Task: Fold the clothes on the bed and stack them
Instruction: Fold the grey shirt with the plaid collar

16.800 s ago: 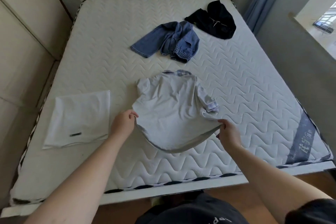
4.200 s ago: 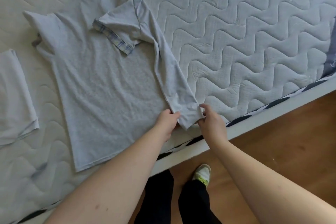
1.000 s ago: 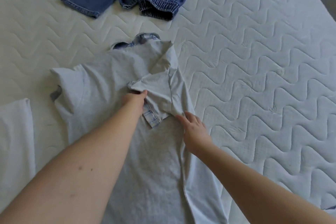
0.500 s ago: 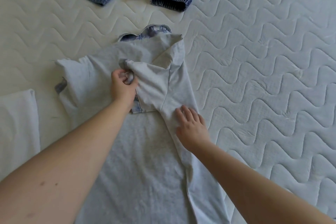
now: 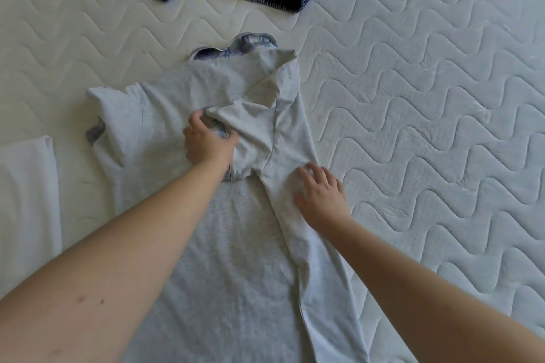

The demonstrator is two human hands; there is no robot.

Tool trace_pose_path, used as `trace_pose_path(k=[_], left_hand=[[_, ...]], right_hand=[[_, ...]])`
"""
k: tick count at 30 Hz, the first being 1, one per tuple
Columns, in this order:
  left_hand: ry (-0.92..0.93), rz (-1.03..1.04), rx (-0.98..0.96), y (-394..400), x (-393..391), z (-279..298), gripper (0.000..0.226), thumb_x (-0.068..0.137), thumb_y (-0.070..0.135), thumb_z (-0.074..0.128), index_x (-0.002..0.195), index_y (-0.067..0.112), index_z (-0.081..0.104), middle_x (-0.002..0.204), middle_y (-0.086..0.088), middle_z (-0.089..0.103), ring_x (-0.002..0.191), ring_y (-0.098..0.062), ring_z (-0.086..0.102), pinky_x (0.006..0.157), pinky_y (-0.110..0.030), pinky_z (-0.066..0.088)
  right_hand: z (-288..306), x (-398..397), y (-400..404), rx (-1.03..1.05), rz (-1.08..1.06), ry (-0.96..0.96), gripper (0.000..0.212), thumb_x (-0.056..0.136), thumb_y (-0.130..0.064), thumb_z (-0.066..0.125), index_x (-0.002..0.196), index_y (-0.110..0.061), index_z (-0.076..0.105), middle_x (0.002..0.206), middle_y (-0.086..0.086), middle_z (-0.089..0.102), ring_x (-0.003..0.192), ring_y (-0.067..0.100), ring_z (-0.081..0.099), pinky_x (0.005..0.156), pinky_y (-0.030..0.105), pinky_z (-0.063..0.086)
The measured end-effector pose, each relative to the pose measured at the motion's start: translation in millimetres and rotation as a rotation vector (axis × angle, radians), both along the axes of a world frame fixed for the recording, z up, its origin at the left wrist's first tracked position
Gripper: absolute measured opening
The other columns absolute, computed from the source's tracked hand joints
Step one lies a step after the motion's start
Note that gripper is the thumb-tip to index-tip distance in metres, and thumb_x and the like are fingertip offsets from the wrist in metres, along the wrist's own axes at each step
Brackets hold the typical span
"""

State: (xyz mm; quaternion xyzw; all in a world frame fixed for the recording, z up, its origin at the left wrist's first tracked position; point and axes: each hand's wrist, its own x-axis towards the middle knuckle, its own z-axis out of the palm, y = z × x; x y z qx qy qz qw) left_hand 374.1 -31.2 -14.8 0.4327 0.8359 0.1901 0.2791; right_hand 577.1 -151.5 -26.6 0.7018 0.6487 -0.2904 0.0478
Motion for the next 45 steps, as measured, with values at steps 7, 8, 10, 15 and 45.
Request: trace_pose_path(k=[7,8,10,15,45], left_hand=[[0.069,-0.518,0.037,40,22,18,0.054,0.092,0.037,0.059,0.141,0.02,0.043,0.142,-0.002,0.049,0.125,-0.024,0.049,0.104,-0.036,0.033],[0.092,-0.575,0.013,45,29,15,0.055,0.093,0.038,0.057,0.143,0.02,0.041,0.144,-0.002,0.047,0.127,-0.024,0.047,0.105,-0.037,0.034],[0.168,-0.685,-0.012,57,44,8,0.061,0.095,0.041,0.055,0.147,0.017,0.036,0.149,-0.005,0.042,0.135,-0.025,0.04,0.11,-0.039,0.033],[0.319,-0.816,-0.098,84,86,-6,0.081,0.09,0.056,0.053,0.152,0.014,0.023,0.157,-0.007,0.029,0.143,-0.026,0.027,0.115,-0.04,0.021],[-0.206,-0.607,0.078,155,133,-4,0.013,0.096,0.031,0.058,0.099,0.023,0.049,0.089,0.003,0.053,0.071,-0.011,0.049,0.057,-0.025,0.035]], right_hand=[[5,-6,28,0.011,-0.154,0.122,0.057,0.094,-0.027,0.048,0.148,-0.022,0.031,0.153,0.002,0.03,0.139,0.028,0.028,0.11,0.041,0.03],[5,-6,32,0.006,-0.187,0.134,0.059,0.094,-0.026,0.049,0.15,-0.022,0.029,0.152,0.003,0.03,0.138,0.028,0.029,0.109,0.041,0.031],[5,-6,39,0.01,-0.25,0.145,0.061,0.094,-0.024,0.05,0.151,-0.02,0.028,0.151,0.003,0.031,0.136,0.028,0.031,0.109,0.04,0.029],[3,7,46,0.009,-0.293,0.196,0.062,0.094,-0.022,0.052,0.15,-0.017,0.027,0.147,0.006,0.034,0.131,0.028,0.037,0.108,0.04,0.033],[-14,37,65,0.007,-0.612,0.316,0.026,0.098,-0.037,0.048,0.086,-0.018,0.061,0.083,-0.004,0.062,0.085,0.021,0.058,0.076,0.038,0.048]])
